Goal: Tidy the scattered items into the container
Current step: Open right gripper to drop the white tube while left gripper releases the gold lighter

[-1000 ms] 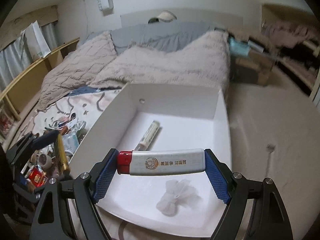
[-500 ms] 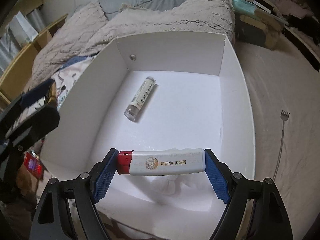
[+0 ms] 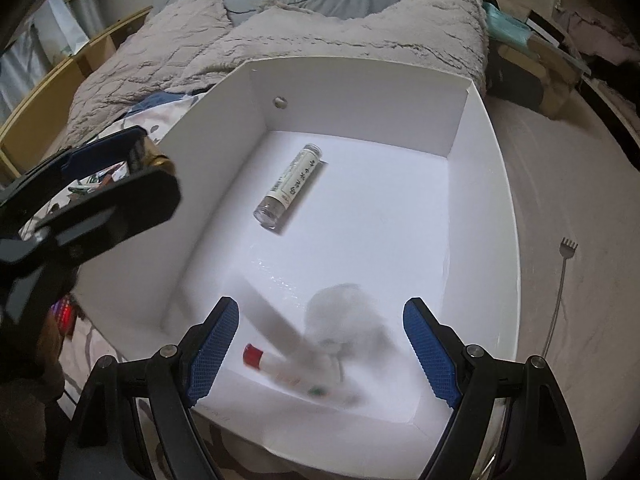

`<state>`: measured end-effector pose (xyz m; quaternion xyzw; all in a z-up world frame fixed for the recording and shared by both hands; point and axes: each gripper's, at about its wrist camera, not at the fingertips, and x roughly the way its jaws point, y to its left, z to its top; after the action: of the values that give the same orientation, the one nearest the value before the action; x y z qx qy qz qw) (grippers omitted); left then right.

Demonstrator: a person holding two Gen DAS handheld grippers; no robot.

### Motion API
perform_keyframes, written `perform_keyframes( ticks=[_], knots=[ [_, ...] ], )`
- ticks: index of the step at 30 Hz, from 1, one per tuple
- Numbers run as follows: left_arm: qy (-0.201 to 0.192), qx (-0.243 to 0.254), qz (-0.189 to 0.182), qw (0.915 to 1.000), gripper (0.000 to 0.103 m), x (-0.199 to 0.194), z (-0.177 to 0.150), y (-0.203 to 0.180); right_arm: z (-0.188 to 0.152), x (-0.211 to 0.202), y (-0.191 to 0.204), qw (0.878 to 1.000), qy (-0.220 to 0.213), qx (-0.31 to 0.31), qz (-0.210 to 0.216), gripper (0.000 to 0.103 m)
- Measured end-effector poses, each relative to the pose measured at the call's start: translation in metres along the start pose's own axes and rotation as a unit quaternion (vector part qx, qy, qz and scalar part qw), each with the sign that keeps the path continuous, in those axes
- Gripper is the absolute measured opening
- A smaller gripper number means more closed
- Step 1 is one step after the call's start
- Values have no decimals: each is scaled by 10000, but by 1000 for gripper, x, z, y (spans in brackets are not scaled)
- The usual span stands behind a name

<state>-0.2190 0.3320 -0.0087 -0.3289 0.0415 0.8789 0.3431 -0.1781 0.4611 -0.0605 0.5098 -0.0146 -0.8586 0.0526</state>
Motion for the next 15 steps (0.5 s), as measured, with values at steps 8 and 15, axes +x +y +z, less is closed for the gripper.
perform_keyframes(
  ticks=[8, 15],
  knots=[
    [291, -169, -38, 9994, 81, 13, 3, 0, -1, -6, 8, 9998, -7, -199, 35, 84],
    [849, -203, -54, 9962, 81, 36, 1, -13, -2, -7, 8, 9997, 26, -248, -15, 84]
  ],
)
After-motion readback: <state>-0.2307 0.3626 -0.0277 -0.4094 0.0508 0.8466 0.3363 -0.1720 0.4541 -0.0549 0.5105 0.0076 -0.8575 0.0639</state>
